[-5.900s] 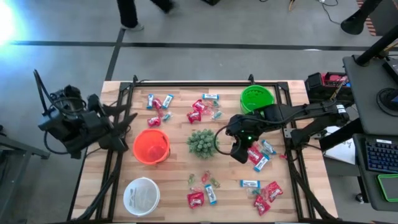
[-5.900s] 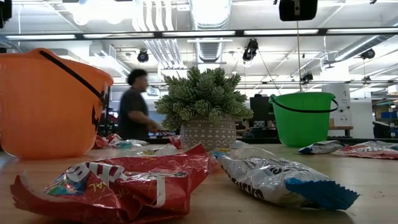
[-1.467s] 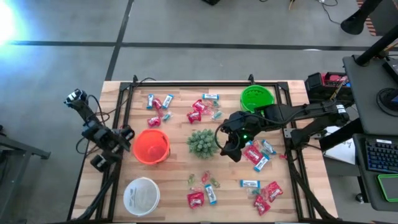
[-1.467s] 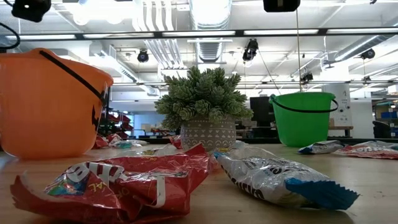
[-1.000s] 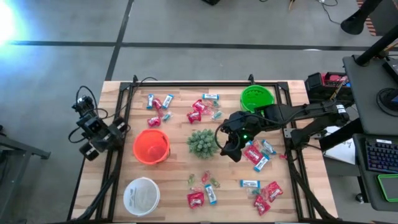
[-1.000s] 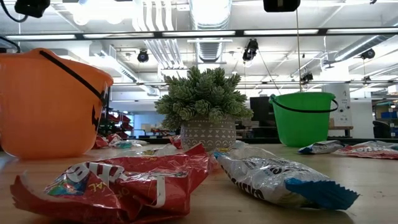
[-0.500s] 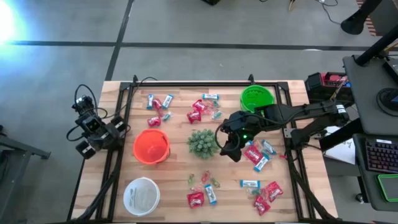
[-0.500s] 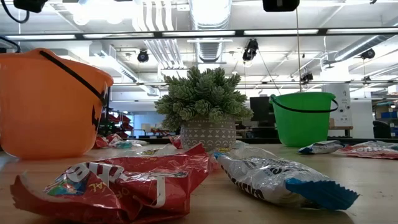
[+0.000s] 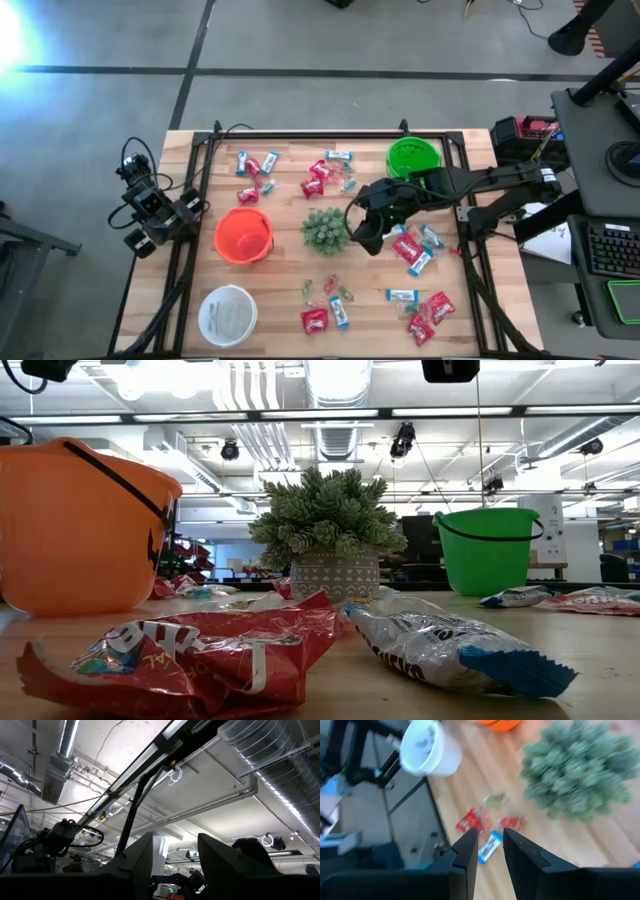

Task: Sort candy
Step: Put the red candy into the green bucket

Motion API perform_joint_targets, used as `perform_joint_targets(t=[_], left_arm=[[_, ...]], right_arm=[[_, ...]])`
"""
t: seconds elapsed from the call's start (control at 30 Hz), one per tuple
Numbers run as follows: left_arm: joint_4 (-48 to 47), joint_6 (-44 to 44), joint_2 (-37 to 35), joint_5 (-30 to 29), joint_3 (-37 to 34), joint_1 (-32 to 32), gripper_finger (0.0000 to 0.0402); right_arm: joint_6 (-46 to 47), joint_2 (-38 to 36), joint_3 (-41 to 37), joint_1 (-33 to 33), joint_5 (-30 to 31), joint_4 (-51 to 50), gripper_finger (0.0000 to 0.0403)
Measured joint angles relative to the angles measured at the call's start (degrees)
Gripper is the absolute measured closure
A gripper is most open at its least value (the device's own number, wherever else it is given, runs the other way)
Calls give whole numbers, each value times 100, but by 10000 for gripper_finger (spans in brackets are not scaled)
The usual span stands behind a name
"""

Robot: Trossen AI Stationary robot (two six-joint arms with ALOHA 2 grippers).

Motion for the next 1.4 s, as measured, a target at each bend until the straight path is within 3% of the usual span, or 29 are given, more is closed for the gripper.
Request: perform_joint_targets(t=[0.37,1.03,1.4], left_arm=[[3,-2,0,0,0,0,263],[-2,-1,0,0,2,0,263],[-17,0,0,0,2,0,263]], right_arm=[[634,-15,0,-15,1433,-42,319],[241,-133,0,-56,2317,425,312],[-159,-136,0,-74,2299,550,309]])
